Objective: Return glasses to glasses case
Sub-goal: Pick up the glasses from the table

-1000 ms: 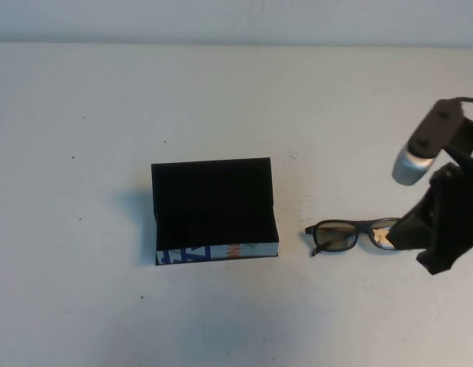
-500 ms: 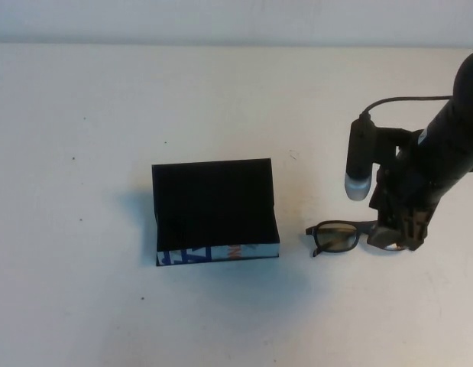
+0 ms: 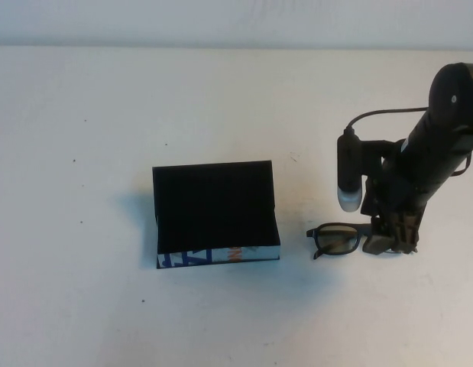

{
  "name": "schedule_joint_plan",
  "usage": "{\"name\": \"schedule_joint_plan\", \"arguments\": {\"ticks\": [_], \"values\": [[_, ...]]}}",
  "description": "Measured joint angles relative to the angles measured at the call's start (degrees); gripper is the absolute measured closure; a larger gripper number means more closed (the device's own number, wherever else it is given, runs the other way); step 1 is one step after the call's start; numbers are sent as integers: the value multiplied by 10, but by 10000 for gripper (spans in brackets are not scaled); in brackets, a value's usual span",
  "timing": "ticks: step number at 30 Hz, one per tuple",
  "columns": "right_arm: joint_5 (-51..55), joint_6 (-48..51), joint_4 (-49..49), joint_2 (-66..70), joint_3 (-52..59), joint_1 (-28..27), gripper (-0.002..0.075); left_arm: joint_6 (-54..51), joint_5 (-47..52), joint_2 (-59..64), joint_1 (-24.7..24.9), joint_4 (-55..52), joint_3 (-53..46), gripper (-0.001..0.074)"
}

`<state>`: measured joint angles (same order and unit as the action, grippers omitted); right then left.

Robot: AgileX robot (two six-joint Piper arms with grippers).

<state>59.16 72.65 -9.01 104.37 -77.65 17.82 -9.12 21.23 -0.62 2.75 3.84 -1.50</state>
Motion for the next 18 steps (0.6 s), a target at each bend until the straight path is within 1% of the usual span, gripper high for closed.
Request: {"name": "schedule_joint_plan", "arguments": {"ticks": [18], "values": [[-19,4,6,47,-1,0,257,0,0,0,0,0,0,736]]}}
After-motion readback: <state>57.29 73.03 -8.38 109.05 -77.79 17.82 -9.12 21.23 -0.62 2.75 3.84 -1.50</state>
